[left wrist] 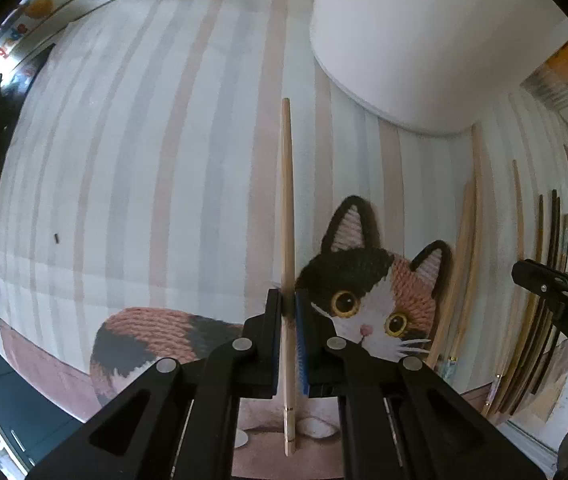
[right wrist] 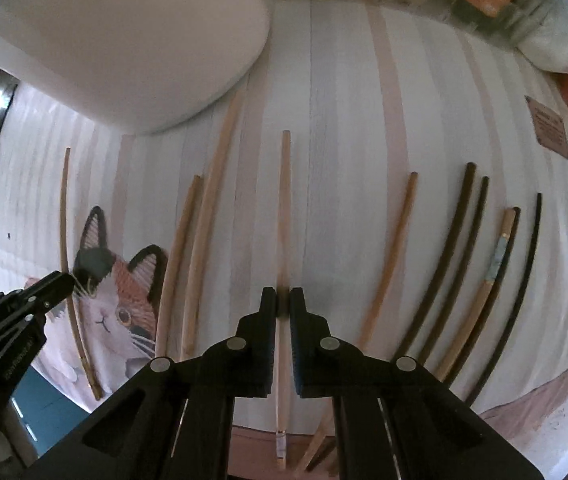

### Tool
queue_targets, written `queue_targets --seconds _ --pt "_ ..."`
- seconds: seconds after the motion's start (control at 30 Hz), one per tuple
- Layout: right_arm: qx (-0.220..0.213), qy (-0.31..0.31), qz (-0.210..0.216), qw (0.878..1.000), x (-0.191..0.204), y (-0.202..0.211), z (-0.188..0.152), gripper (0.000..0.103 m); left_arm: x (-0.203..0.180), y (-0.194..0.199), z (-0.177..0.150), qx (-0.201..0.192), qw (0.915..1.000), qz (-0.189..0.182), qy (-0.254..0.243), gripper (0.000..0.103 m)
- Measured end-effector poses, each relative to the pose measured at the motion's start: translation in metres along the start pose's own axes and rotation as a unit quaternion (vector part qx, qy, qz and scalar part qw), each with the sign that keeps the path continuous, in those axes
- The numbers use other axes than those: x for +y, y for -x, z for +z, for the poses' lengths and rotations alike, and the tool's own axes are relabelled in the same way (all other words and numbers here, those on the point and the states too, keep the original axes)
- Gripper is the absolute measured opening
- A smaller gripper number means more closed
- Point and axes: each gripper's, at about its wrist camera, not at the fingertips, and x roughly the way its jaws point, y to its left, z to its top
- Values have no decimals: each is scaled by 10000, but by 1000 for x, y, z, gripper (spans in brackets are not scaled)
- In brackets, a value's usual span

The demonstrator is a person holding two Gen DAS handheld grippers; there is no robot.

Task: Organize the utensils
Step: 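Lift the chopsticks with both grippers and carry them over the cream holder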

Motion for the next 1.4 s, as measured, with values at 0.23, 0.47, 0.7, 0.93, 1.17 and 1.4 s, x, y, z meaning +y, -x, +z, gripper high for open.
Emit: queue_targets --seconds 0.23,0.47,0.7,0.93,1.17,1.4 --pt "-430 -72 317 9985 5 38 -19 7 5 56 -7 -336 9994 -88 56 4" --pt "-977 -145 586 9934 -18 76 -7 7 19 109 -24 -856 9962 -162 63 4" --pt "-1510 -242 960 9836 -54 145 3 7 43 169 -24 -1410 9891 -346 250 4" --pt "-2194 -295 1335 9660 -62 213 9 7 41 230 -17 -2103 9758 -499 335 4" --pt "-2932 -181 1390 9457 -35 268 45 7 22 259 33 -2709 9605 -518 376 4" --pt "-3453 -171 1328 9289 -15 300 111 7 19 285 94 -3106 9489 -396 383 4"
